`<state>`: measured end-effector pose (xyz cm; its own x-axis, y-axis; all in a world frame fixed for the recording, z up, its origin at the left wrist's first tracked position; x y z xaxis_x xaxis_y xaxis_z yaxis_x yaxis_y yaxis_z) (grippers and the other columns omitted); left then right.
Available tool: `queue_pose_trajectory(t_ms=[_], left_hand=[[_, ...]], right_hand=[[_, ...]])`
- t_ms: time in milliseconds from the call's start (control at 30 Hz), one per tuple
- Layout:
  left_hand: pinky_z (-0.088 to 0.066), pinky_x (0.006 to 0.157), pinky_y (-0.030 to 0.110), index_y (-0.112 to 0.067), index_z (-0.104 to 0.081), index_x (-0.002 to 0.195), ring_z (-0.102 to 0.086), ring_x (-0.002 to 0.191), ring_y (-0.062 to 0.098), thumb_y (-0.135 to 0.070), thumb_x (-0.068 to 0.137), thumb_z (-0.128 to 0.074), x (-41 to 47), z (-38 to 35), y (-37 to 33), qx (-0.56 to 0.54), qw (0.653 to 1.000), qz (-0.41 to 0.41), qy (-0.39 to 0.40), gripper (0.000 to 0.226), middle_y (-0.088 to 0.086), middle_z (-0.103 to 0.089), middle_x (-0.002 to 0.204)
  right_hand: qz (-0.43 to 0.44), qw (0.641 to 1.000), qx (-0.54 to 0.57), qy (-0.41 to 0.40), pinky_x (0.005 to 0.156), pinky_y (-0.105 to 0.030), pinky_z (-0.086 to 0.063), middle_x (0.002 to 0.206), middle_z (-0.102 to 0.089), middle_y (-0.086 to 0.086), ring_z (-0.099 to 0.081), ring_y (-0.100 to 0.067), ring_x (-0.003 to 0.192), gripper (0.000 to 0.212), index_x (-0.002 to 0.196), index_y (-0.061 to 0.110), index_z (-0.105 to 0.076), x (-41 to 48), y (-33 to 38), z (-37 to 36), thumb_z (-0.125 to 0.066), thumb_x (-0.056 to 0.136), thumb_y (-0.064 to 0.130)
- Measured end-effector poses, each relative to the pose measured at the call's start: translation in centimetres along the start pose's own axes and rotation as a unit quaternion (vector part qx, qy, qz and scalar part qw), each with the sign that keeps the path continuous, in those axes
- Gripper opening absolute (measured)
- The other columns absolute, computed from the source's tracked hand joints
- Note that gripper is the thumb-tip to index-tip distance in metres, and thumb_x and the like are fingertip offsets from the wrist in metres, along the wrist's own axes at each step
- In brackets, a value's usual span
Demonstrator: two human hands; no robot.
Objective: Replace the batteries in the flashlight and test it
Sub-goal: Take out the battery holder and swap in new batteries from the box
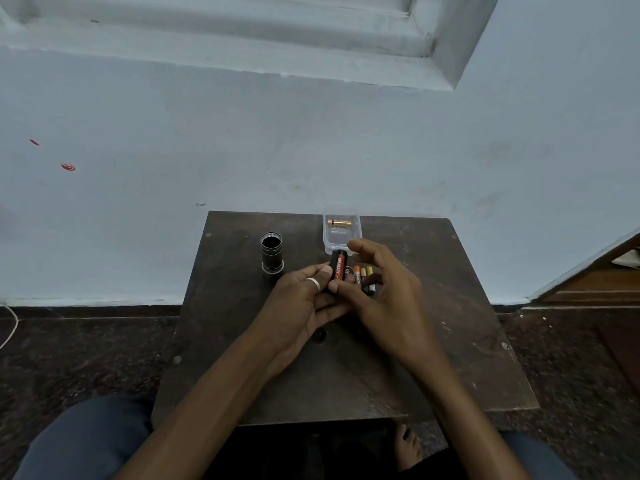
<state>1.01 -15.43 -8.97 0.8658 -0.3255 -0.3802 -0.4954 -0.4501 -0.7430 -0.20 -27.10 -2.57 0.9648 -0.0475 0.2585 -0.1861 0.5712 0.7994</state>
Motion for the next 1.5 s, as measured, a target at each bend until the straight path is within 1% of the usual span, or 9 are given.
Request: queue_pose_trajectory(t_ms=[100,233,500,767,933,1133,1200,1333,1500], left_hand=[[-0.060,0.081,0.034,-0.001,-0.064,0.114,-0.068,0.104,0.028,-0.016,0.102,-0.045,-0.1,-0.1,0.0,0.009,1.000,0.003,0.005,0.027,0.016,-0.072,0.103],[-0.059,0.083,0.035,0.004,-0.063,0.118,-0.065,0.113,0.034,-0.013,0.097,-0.055,0.0,0.3,0.1,0.032,0.999,-0.001,-0.006,0.028,0.026,-0.067,0.118],[-0.059,0.075,0.029,0.002,-0.065,0.113,-0.071,0.093,0.021,-0.014,0.099,-0.051,-0.2,0.1,0.0,0.058,0.998,-0.021,0.004,0.025,0.013,-0.072,0.095],[-0.059,0.079,0.032,0.000,-0.061,0.123,-0.069,0.108,0.027,-0.018,0.100,-0.049,0.0,-0.2,0.3,0.042,0.999,-0.001,0.014,0.031,0.018,-0.072,0.113],[-0.058,0.076,0.030,-0.010,-0.065,0.120,-0.071,0.089,0.008,-0.013,0.097,-0.056,-0.1,0.0,-0.2,0.077,0.996,-0.032,0.013,0.025,0.003,-0.076,0.101],[-0.059,0.077,0.030,-0.008,-0.066,0.118,-0.072,0.090,0.014,-0.010,0.099,-0.050,0.0,0.2,0.0,0.047,0.998,-0.029,0.010,0.024,0.008,-0.076,0.100],[-0.059,0.077,0.029,-0.007,-0.065,0.118,-0.073,0.092,0.015,-0.009,0.100,-0.049,-0.1,0.1,0.1,0.038,0.999,-0.024,0.009,0.024,0.009,-0.076,0.100],[-0.059,0.076,0.028,-0.008,-0.066,0.111,-0.073,0.095,0.015,-0.012,0.101,-0.047,0.0,0.2,0.3,0.030,0.999,-0.010,0.003,0.021,0.007,-0.076,0.101],[-0.059,0.075,0.026,-0.004,-0.063,0.114,-0.073,0.096,0.017,-0.014,0.103,-0.045,0.1,0.6,0.5,0.022,1.000,0.005,-0.013,0.023,0.007,-0.076,0.099]], right_hand=[[-0.009,0.999,0.026,0.021,0.097,-0.018,-0.051,0.123,-0.068,0.011,-0.061,0.004,0.115,0.058,0.130,0.021,-0.062,0.1,-0.1,-0.2,-0.085,0.077,0.012],[0.012,0.999,-0.007,0.036,0.092,-0.005,-0.044,0.122,-0.068,0.011,-0.061,0.004,0.111,0.061,0.131,0.024,-0.060,-0.2,0.2,-0.4,-0.085,0.076,0.011],[0.020,0.999,-0.030,0.041,0.090,-0.002,-0.041,0.123,-0.068,0.009,-0.061,0.003,0.109,0.063,0.133,0.025,-0.060,-0.3,-0.2,-0.5,-0.086,0.076,0.018],[0.029,0.998,-0.027,0.045,0.094,0.001,-0.037,0.126,-0.065,0.010,-0.056,0.006,0.114,0.069,0.135,0.023,-0.057,-0.3,0.0,-0.5,-0.085,0.074,0.007],[0.028,0.997,-0.045,0.056,0.095,0.001,-0.036,0.133,-0.063,0.006,-0.058,-0.004,0.120,0.072,0.141,0.022,-0.049,-0.3,-0.1,-0.8,-0.082,0.078,0.011],[0.011,0.998,-0.025,0.063,0.094,-0.001,-0.039,0.134,-0.062,0.012,-0.058,-0.004,0.122,0.077,0.142,0.025,-0.049,-0.1,-0.3,-0.8,-0.084,0.076,0.008],[-0.016,0.996,0.004,0.087,0.097,-0.010,-0.045,0.136,-0.061,0.015,-0.058,0.000,0.121,0.079,0.142,0.028,-0.049,0.3,-0.5,-0.7,-0.087,0.074,0.014],[-0.040,0.998,-0.001,0.050,0.089,-0.028,-0.056,0.127,-0.067,0.016,-0.066,-0.007,0.107,0.048,0.129,0.030,-0.065,3.0,-0.7,1.9,-0.079,0.084,0.025],[0.035,0.980,-0.194,0.041,0.091,-0.026,-0.048,0.112,-0.076,-0.002,-0.067,-0.017,0.106,0.021,0.111,0.013,-0.076,8.3,0.8,0.6,-0.065,0.094,0.017]])
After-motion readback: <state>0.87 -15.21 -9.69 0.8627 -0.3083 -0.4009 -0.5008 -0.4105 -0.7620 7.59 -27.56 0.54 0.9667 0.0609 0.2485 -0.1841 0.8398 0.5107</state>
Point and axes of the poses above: each hand's wrist, its own x-axis towards the middle knuckle, its own z-axis out of the back of the hand, y = z × x, the point moved 9 cm from there along x, towards the middle knuckle
